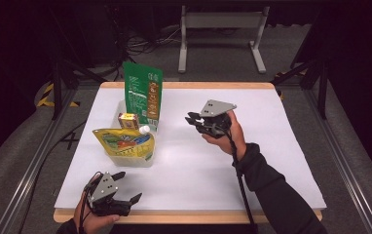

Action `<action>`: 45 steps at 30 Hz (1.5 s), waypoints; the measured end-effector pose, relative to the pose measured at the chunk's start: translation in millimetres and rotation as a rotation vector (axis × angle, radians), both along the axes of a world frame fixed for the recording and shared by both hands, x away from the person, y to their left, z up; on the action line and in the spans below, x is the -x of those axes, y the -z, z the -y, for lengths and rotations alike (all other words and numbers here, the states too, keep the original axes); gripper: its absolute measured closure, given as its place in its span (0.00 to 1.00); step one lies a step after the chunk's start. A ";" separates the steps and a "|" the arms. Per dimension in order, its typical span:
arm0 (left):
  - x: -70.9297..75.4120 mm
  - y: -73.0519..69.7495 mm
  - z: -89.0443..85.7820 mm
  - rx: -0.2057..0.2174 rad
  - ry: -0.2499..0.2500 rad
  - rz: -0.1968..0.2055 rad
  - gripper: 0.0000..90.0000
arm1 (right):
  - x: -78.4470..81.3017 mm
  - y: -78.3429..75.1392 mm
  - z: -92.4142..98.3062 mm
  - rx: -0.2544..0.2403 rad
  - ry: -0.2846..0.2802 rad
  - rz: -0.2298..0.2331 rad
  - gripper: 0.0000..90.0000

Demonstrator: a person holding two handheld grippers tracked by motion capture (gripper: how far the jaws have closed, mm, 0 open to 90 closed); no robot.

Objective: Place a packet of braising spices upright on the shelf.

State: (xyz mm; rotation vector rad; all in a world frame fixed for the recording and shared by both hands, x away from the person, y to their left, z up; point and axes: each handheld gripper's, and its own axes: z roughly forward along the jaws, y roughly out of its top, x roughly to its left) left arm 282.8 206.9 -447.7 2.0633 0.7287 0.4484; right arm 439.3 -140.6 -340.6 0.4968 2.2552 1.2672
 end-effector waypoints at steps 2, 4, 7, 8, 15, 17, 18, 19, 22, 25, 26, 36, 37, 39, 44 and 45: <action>-0.6 0.1 0.8 -0.005 0.003 0.008 0.13 | 4.4 -0.1 9.3 0.012 0.005 0.001 0.85; -1.0 0.1 1.0 -0.004 0.004 0.005 0.13 | 9.1 0.1 18.1 0.022 0.013 0.005 0.84; -1.5 0.7 1.7 -0.012 0.012 0.004 0.13 | 15.1 1.6 31.5 0.040 0.023 0.005 0.82; -1.4 0.8 1.9 -0.013 0.012 0.004 0.13 | 16.5 2.5 35.2 0.048 0.028 0.005 0.81; -1.3 0.8 1.6 -0.022 0.007 0.012 0.13 | 25.4 9.3 56.3 0.079 0.035 -0.017 0.75; -1.7 0.6 1.2 -0.028 0.008 0.014 0.13 | 27.9 10.6 60.1 0.091 0.044 -0.013 0.73; -1.8 0.7 1.2 -0.032 0.008 0.016 0.13 | 30.0 11.6 62.8 0.100 0.045 -0.017 0.72; -1.8 0.7 0.9 -0.036 0.009 0.014 0.13 | 31.7 12.8 64.7 0.110 0.046 -0.017 0.70; -2.0 0.9 0.6 -0.037 0.007 0.016 0.13 | 37.5 16.7 71.8 0.138 0.061 -0.019 0.66; -1.8 0.9 0.6 -0.037 0.006 0.015 0.13 | 43.7 20.8 79.2 0.153 0.076 -0.021 0.62; -1.8 0.9 0.6 -0.037 0.006 0.015 0.13 | 45.5 22.1 81.7 0.150 0.076 -0.027 0.62; -2.4 0.9 0.5 -0.049 0.005 0.017 0.13 | 67.3 38.1 98.3 0.216 0.093 -0.011 0.50; -2.4 0.9 0.5 -0.049 0.005 0.017 0.13 | 69.5 39.6 100.2 0.227 0.099 -0.007 0.49; -2.2 0.7 0.1 -0.050 0.001 0.018 0.13 | 71.9 41.3 102.5 0.237 0.103 -0.004 0.47; -2.2 0.6 -0.5 -0.056 0.000 0.019 0.13 | 79.4 47.7 114.0 0.235 0.123 -0.014 0.42; -2.2 0.9 -0.4 -0.056 0.000 0.021 0.12 | 82.0 50.8 118.8 0.230 0.138 -0.022 0.39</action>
